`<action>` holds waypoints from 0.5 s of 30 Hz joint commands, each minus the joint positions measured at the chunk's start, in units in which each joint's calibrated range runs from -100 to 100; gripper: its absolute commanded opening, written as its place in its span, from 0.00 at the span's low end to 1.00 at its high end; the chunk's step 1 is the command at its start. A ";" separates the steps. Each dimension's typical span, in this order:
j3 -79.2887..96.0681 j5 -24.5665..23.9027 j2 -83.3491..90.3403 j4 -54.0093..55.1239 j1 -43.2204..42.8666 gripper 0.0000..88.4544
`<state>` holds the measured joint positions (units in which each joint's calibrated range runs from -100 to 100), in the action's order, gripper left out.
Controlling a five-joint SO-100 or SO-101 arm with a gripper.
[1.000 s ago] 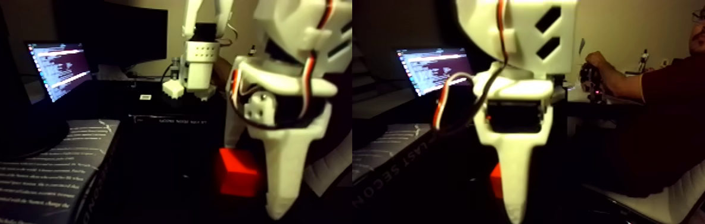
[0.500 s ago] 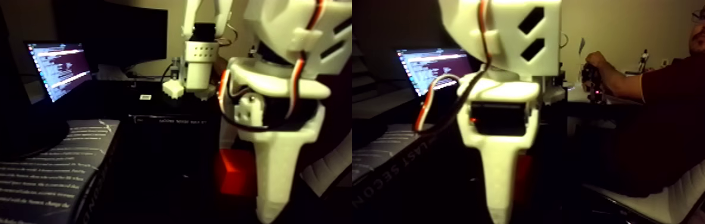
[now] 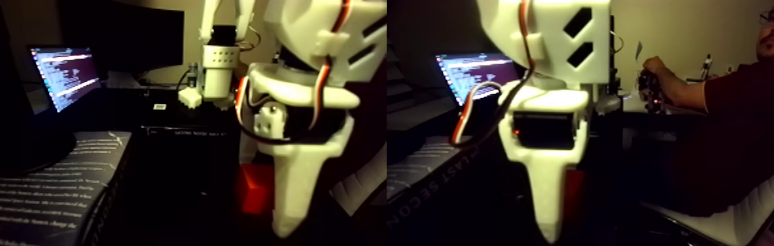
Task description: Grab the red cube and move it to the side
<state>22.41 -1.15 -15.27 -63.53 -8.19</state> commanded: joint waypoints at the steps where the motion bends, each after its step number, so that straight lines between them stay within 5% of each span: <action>1: -1.69 0.21 0.23 0.01 -0.14 0.27; 9: -1.51 -0.01 0.23 -0.16 -0.47 0.02; 15: -1.33 0.16 0.40 -0.16 -0.64 0.04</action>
<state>22.41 -1.21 -15.27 -63.12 -8.42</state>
